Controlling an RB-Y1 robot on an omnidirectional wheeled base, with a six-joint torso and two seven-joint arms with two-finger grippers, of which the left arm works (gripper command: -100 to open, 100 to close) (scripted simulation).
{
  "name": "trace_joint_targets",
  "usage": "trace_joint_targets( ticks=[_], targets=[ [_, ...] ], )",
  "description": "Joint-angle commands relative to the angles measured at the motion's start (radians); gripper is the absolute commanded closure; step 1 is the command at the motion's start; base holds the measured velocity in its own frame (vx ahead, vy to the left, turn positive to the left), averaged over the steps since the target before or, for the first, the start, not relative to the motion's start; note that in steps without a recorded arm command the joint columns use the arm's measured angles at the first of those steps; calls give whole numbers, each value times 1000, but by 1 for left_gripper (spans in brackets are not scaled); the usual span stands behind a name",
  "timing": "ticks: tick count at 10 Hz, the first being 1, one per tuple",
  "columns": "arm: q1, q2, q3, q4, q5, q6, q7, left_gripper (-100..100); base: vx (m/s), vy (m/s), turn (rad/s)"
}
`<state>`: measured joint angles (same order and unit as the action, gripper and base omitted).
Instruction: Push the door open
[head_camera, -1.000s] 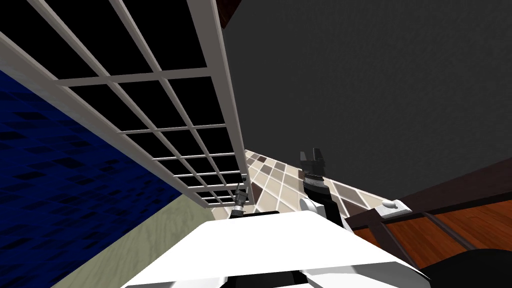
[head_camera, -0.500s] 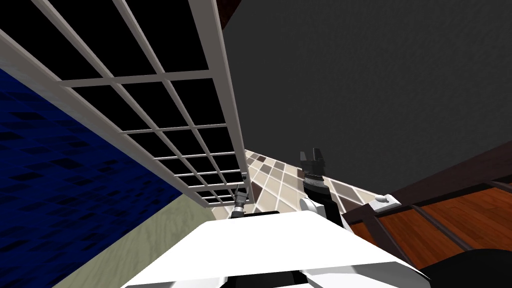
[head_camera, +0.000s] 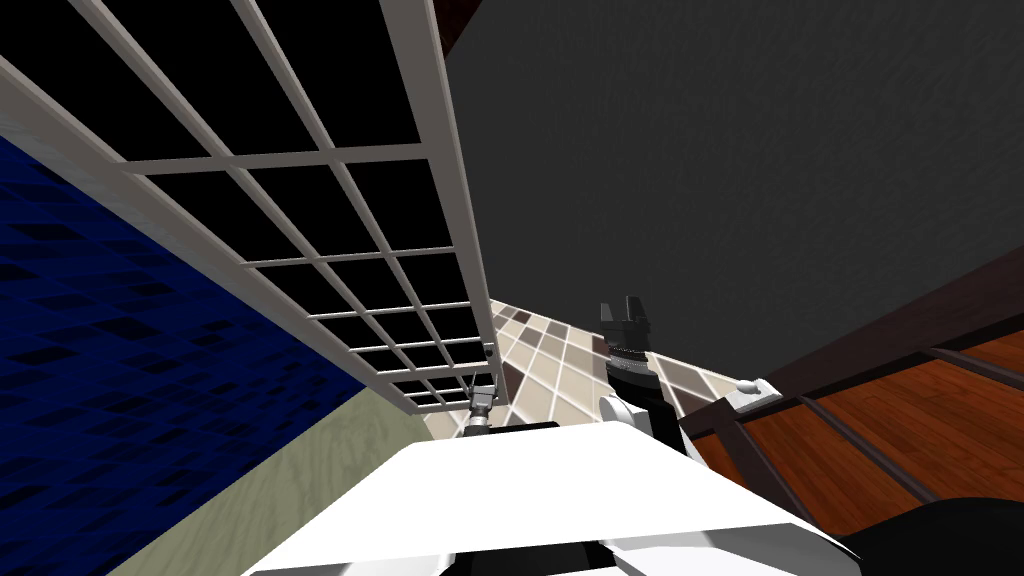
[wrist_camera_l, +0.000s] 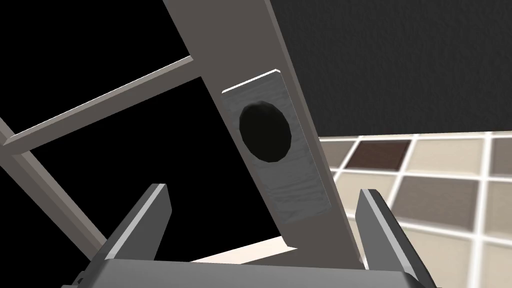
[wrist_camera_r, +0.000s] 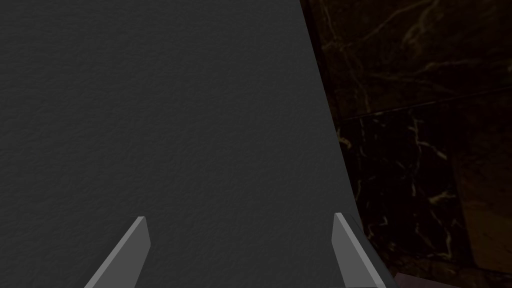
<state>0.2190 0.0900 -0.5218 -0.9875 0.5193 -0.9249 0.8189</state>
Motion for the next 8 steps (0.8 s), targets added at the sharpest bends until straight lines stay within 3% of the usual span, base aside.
trace_joint_targets(
  ticks=[1, 3, 4, 8],
  targets=[
    [4, 0, -6, -4, 14, -2, 38, -100, -34, 8, -14],
    [15, -2, -23, -17, 55, -5, 100, -100, -37, 5, -27],
    [15, -2, -23, -17, 55, -5, 113, -100, -27, 8, -12],
    [31, -6, -48, -37, 117, -10, 221, -100, -29, 13, -23]
  ],
)
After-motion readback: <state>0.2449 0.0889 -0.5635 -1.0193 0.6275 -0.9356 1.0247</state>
